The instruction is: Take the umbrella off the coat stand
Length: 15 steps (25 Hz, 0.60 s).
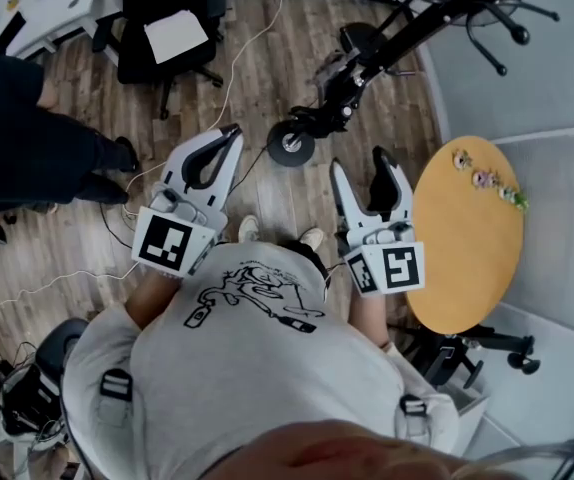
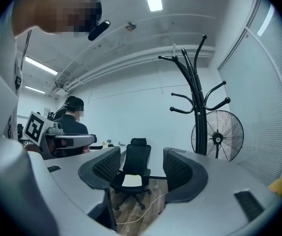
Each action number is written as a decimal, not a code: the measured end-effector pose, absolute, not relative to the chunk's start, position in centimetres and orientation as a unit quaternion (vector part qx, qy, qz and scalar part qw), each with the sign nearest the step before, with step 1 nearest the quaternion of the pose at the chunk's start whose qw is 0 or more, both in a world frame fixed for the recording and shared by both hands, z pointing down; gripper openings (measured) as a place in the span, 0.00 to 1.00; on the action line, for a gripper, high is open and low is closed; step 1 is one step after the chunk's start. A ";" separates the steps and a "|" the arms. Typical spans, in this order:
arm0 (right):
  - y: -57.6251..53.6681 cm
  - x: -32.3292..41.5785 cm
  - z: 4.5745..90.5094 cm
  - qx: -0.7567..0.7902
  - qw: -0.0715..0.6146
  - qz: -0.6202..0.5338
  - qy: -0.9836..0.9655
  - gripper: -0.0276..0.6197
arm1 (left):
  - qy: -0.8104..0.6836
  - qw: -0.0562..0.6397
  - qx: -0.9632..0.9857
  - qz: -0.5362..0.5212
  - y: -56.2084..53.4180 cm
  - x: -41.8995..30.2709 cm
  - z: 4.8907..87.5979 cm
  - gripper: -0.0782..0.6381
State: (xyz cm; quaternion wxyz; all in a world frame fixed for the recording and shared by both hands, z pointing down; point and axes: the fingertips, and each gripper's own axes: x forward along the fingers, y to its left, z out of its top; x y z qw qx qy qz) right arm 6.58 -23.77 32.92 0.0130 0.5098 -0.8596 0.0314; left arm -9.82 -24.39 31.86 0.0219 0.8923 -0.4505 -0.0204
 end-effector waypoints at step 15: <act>-24.6 7.4 33.7 0.518 0.014 0.030 -0.855 0.44 | -0.446 0.028 0.894 -0.026 -25.2 -9.1 32.6 0.12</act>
